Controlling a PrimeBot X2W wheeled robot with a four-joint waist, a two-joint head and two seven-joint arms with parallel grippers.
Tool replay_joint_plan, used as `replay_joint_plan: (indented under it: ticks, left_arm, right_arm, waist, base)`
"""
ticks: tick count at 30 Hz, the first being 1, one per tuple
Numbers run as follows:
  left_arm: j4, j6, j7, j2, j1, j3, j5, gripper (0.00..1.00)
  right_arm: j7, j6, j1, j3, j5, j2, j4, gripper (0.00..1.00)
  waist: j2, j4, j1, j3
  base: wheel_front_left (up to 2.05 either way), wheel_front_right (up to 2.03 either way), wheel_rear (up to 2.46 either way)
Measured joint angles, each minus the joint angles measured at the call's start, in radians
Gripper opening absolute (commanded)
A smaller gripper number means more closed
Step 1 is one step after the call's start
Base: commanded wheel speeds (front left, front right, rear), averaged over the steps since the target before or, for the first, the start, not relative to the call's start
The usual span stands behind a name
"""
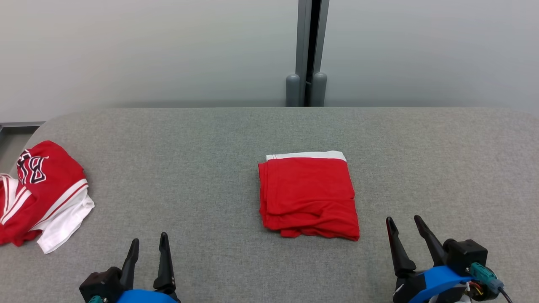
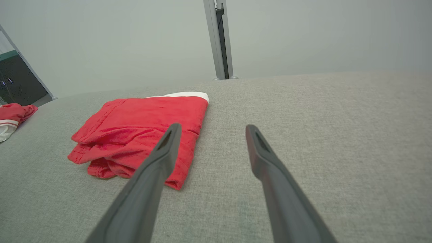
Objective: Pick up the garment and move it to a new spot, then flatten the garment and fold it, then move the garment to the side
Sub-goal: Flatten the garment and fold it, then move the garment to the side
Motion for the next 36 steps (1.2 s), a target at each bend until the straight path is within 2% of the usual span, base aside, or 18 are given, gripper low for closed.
replay_joint_plan:
  ticks: [7, 11, 15, 21, 25, 27, 36]
  left_arm:
    - [0.003, -0.003, 0.0, -0.009, -0.001, 0.004, 0.011, 1.0]
    - [0.002, -0.003, 0.0, -0.012, -0.009, 0.014, 0.017, 1.0]
    - [0.002, -0.012, 0.0, -0.017, -0.02, 0.024, 0.023, 1.0]
    - [0.014, -0.028, 0.0, -0.04, -0.038, 0.025, 0.038, 1.0]
    - [0.017, -0.039, 0.0, -0.053, -0.052, 0.027, 0.05, 1.0]
    - [0.021, -0.047, 0.0, -0.064, -0.063, 0.034, 0.062, 1.0]
    - [0.017, -0.061, 0.0, -0.076, -0.072, 0.053, 0.088, 1.0]
  right_arm:
    - [0.0, 0.0, -0.016, -0.009, -0.023, 0.0, 0.027, 1.0]
    - [0.022, 0.0, -0.105, -0.014, -0.061, 0.0, 0.051, 1.0]
    - [0.127, 0.0, -0.228, -0.037, -0.125, 0.001, 0.063, 1.0]
    - [0.379, 0.0, -0.376, -0.09, -0.196, -0.009, 0.135, 1.0]
    - [0.551, 0.0, -0.413, -0.103, -0.179, -0.037, 0.214, 1.0]
    - [0.649, 0.0, -0.439, -0.111, -0.118, -0.057, 0.276, 1.0]
    - [0.702, 0.0, -0.477, -0.13, -0.06, -0.067, 0.361, 1.0]
  waist:
    - [0.0, 0.009, 0.0, 0.005]
    - [0.0, 0.02, 0.0, 0.014]
    - [0.0, 0.035, 0.0, 0.027]
    - [0.0, 0.076, 0.0001, 0.056]
    - [0.0, 0.114, 0.0001, 0.076]
    - [0.0, 0.158, 0.0001, 0.103]
    - [0.0, 0.211, 0.0001, 0.147]
  base:
    - [0.0, 0.0, 0.0]
    - [0.0, 0.0, 0.0]
    - [0.0, 0.0, 0.0]
    - [0.0, 0.0, 0.0]
    - [0.0, 0.0, 0.0]
    - [0.0, 0.0, 0.0]
    - [0.0, 0.0, 0.0]
